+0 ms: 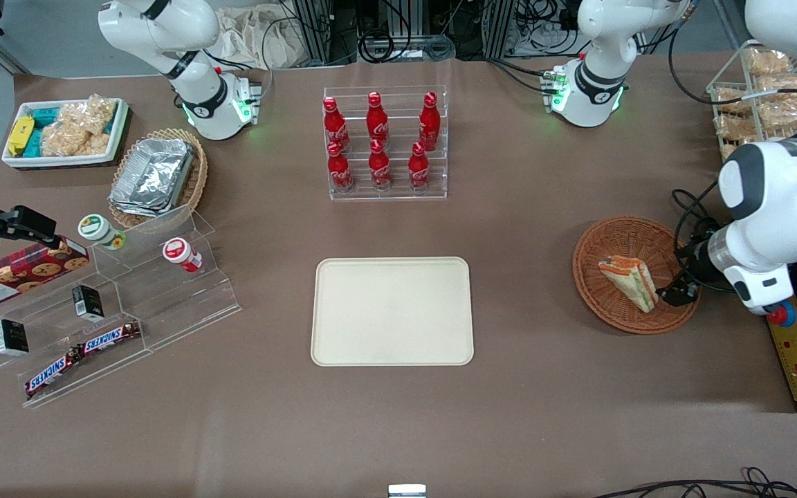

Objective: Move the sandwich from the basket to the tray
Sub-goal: 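Move the left gripper down over the wrapped sandwich in the wicker basket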

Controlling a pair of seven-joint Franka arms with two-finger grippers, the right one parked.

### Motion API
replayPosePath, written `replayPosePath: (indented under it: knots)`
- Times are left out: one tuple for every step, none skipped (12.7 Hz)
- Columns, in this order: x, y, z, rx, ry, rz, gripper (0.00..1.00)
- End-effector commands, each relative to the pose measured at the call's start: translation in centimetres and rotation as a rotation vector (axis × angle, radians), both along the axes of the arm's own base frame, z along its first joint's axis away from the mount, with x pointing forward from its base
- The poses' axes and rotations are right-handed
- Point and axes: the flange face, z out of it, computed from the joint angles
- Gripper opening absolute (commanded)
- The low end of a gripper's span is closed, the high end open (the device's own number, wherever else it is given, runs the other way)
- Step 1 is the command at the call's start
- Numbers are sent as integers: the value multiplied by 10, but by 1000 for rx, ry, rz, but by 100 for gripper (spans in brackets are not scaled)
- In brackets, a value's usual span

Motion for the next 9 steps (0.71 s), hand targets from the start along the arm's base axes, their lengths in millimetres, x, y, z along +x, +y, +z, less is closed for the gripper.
replayPosePath:
  knots:
    - [-22,-3,-32,-4,-12,20,100]
    - [-23,-4,-36,-9,-10,23,100]
    - [-24,-5,-41,-12,-1,23,100]
    - [-24,-7,-44,-14,2,25,100]
    - [-25,-8,-49,-15,9,22,100]
    - [-29,-8,-54,-13,16,19,100]
    - [-30,-9,-58,-14,6,17,100]
    - [-31,-9,-63,-17,-5,17,100]
    - [-31,-10,-70,-21,-4,17,100]
